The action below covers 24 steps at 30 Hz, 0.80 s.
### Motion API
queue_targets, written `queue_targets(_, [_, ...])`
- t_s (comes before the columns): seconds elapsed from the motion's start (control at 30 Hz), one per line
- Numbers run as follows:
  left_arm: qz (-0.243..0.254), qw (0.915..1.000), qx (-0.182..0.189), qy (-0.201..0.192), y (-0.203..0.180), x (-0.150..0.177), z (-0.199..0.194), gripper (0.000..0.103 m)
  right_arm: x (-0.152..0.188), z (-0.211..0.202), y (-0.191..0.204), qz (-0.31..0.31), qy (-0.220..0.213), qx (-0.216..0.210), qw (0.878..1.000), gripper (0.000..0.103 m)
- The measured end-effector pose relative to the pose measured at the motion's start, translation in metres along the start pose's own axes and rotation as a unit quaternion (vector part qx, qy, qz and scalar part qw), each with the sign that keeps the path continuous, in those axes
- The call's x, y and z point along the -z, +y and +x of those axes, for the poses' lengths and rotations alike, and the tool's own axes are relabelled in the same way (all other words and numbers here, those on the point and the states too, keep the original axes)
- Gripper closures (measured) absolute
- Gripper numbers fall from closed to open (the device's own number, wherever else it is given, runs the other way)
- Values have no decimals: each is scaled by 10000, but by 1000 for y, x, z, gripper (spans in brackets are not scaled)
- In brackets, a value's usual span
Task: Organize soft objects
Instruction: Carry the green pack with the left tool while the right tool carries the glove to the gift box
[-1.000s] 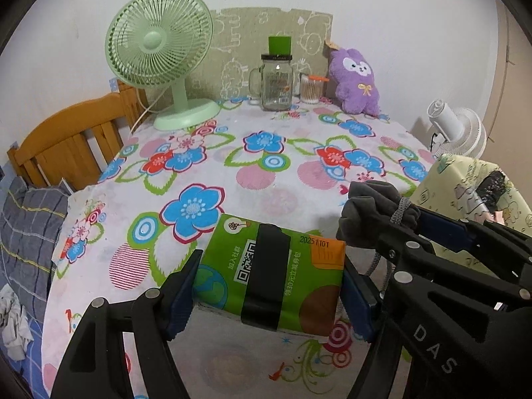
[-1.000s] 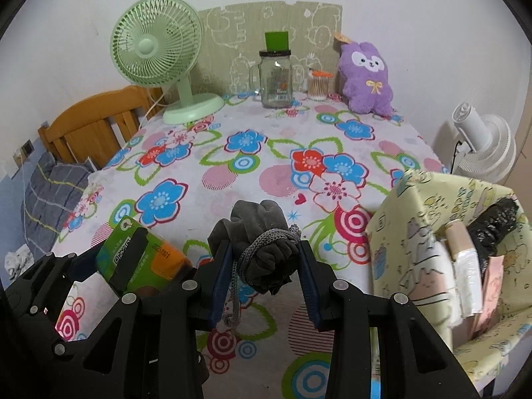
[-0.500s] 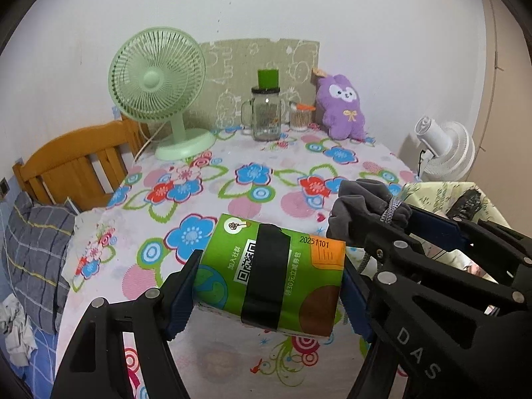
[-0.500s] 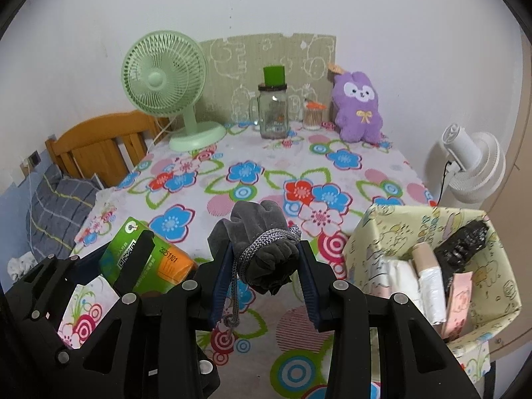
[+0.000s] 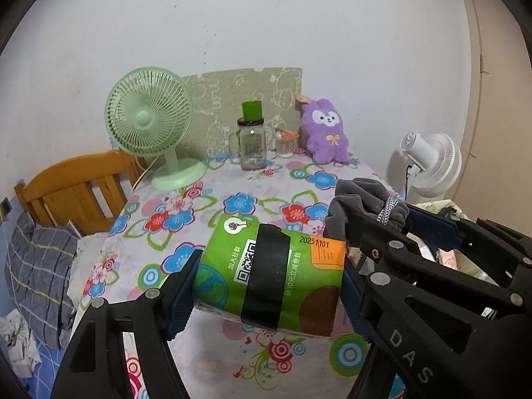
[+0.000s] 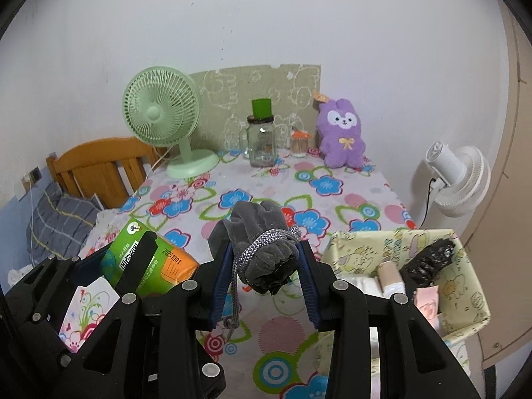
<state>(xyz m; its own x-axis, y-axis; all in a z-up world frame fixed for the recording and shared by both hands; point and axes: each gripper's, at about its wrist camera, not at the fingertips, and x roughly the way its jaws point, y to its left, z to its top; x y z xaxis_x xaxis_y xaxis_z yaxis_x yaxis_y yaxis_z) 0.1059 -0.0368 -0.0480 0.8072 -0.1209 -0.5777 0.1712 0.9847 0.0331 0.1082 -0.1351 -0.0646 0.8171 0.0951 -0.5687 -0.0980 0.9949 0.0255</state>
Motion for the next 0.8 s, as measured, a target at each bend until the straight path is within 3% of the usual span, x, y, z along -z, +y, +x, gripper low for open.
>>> queue_targets(0.8, [224,9986,387,-263,-62,-20,-3,26,-8,-26,-64,173,-297,340,9988,61])
